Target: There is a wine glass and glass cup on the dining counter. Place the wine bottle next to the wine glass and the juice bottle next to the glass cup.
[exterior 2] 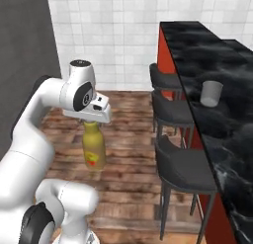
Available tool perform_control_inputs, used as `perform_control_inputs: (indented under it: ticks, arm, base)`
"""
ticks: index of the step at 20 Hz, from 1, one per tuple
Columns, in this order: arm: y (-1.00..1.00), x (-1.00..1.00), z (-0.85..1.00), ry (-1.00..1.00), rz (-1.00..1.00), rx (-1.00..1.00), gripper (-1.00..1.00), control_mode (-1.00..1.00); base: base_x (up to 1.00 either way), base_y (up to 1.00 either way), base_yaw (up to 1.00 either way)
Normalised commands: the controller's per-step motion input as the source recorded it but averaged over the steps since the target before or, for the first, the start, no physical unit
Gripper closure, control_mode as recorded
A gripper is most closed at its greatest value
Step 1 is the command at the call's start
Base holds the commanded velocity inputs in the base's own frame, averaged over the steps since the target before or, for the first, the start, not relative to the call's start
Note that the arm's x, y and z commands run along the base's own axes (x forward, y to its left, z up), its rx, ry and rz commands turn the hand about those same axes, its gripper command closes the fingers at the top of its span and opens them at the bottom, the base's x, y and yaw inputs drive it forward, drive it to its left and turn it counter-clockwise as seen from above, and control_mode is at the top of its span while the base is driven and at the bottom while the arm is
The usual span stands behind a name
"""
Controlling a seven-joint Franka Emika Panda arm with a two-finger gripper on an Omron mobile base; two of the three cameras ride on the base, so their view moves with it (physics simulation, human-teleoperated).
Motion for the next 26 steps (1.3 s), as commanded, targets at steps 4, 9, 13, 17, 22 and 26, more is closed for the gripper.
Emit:
perform_control_inputs:
  ticks: [4, 9, 13, 17, 22, 26]
  arm:
    - [0.00, 0.00, 0.00, 0.00, 0.00, 0.00, 1.00, 1.00]
    - [0.00, 0.00, 0.00, 0.00, 0.00, 0.00, 1.00, 1.00]
    - [0.00, 0.00, 0.00, 0.00, 0.00, 0.00, 1.00, 1.00]
    - [0.00, 0.00, 0.00, 0.00, 0.00, 0.00, 1.00, 1.00]
    - [0.00, 0.00, 0.00, 0.00, 0.00, 0.00, 1.00, 1.00]
    - [0.00, 0.00, 0.00, 0.00, 0.00, 0.00, 1.00, 1.00]
  base:
    - [0.87, 0.35, -0.23]
    - [0.66, 0.35, -0.48]
    - [0.46, 0.30, -0.69]
    - [0.35, 0.26, -0.78]
    - [0.30, 0.24, -0.80]
    - [0.40, 0.26, -0.68]
